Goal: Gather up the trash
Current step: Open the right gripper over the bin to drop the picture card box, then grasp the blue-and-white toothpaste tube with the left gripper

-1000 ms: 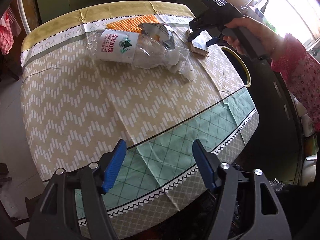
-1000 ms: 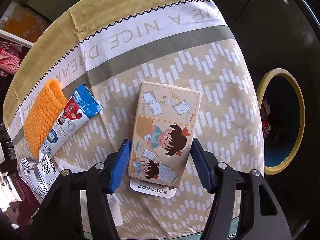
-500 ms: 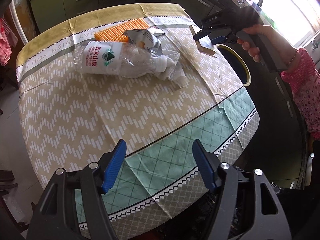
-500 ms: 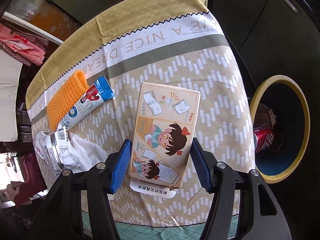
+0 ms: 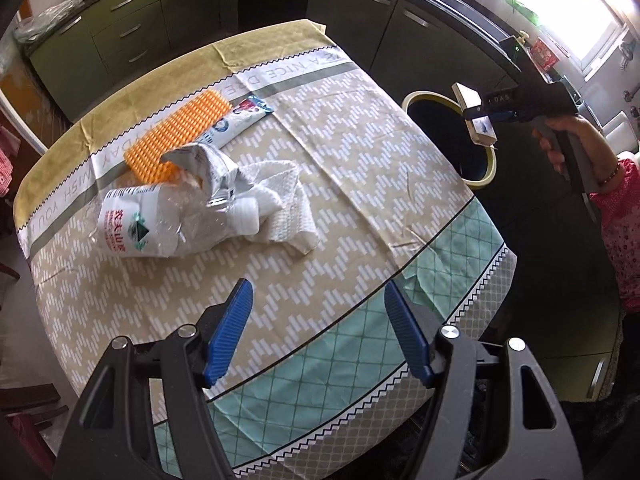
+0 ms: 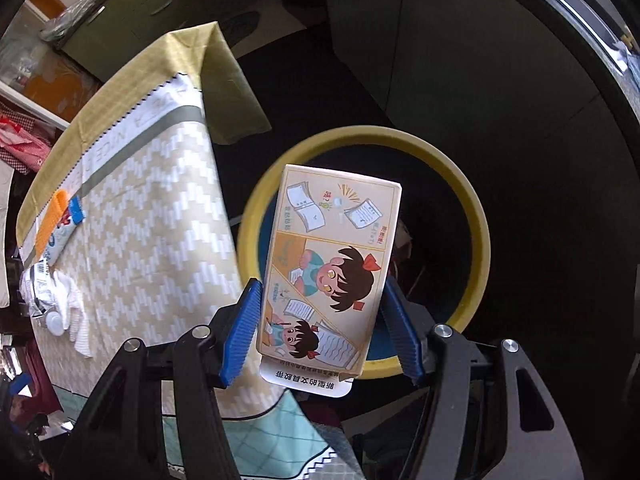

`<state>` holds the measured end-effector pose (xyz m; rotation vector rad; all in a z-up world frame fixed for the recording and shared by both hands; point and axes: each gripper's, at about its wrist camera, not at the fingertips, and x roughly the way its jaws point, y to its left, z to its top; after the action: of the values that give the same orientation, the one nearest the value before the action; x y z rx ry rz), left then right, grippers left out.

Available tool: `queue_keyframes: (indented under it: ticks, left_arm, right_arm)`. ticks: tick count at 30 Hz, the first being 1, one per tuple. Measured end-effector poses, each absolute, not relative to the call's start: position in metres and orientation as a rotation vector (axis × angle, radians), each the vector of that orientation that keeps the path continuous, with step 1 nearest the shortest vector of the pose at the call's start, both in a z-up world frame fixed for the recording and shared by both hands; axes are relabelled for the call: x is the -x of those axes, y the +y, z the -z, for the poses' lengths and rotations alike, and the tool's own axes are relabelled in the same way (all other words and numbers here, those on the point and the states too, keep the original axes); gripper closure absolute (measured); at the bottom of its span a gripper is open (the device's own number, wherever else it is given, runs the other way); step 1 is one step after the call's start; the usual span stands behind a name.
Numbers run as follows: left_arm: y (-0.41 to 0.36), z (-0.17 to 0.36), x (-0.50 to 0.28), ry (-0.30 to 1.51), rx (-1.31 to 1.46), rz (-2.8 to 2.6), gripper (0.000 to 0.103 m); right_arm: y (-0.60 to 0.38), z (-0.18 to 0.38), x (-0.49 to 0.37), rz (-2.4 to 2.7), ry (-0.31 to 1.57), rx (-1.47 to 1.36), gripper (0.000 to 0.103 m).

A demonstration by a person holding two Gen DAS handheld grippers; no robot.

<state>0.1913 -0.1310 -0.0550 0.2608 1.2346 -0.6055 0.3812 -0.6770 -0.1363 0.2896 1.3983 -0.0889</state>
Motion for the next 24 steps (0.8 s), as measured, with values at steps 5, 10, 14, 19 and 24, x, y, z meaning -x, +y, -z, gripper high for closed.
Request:
queue_keyframes:
  ticks: [5,10,14,19,24]
  left_arm:
    - [-0.156,0.056,-0.199,1.249,-0.29,0.596,0.038]
    - [-0.17,0.057,-0.207,1.265,-0.314,0.584,0.036]
    - [-0.178,0.061,-0.217,1.277,-0.325,0.57,0.033]
    - [-0.184,0.066,-0.238,1.294,-0.343,0.576,0.033]
    - [-0.194,0.067,-0.276,1.27,-0.402,0.619,0.033]
  right_arm:
    - [-0.71,0.168,-0.388,0.125,1.406,-0.279,0.042]
    - [-0.727,0.188,-0.394,0.134,1.417,-0.238,0.026]
    - [-0.739,0.178,-0.38,0.079,1.36,-0.29,0.026]
    - [-0.749,0.157,-0.326,-0.078,1.247,-0.431,0.026]
    - [-0.752,0.165,-0.272,-0.171,1.21,-0.53,0.025]
